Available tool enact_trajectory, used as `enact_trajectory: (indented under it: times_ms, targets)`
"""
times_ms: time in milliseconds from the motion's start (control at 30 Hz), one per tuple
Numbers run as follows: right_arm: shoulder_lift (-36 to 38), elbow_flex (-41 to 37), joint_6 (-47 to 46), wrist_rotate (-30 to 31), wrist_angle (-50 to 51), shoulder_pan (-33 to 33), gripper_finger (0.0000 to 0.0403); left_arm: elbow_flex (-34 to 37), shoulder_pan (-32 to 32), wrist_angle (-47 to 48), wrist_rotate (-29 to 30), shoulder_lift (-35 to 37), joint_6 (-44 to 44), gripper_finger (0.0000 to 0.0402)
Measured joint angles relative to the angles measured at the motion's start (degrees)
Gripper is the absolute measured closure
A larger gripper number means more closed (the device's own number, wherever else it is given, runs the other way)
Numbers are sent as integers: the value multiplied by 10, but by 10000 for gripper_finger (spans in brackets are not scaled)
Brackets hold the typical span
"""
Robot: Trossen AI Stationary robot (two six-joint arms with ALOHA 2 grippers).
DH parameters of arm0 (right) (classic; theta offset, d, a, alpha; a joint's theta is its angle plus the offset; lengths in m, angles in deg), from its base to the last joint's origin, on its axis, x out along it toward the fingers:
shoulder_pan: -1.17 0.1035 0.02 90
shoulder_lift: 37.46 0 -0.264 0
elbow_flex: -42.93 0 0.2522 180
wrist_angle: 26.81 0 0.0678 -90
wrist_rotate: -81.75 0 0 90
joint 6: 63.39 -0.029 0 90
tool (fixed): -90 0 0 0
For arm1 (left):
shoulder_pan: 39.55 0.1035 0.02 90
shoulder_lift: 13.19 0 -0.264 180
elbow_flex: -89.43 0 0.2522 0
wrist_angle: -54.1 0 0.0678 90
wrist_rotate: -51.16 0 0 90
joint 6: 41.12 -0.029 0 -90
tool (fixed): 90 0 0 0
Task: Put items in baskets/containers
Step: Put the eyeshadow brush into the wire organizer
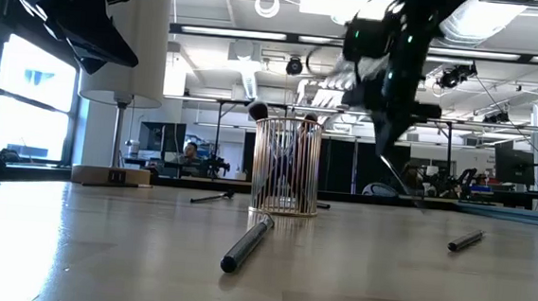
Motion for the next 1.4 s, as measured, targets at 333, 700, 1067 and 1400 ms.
enact_trajectory:
  times_ms: [333, 700, 1067, 1400]
  targets:
    - [142, 0, 54, 82, -130, 118, 403, 0, 0, -23, 35, 0, 0, 401]
    - [138, 0, 151, 83, -356, 241, 403, 0, 0, -22, 44, 0, 0, 401]
    - [33, 1, 184, 140, -448, 332, 403, 0, 0, -21, 45, 0, 0, 401]
    - [-62, 1, 109, 216, -453, 370, 403, 0, 0, -21, 72, 0, -13, 401]
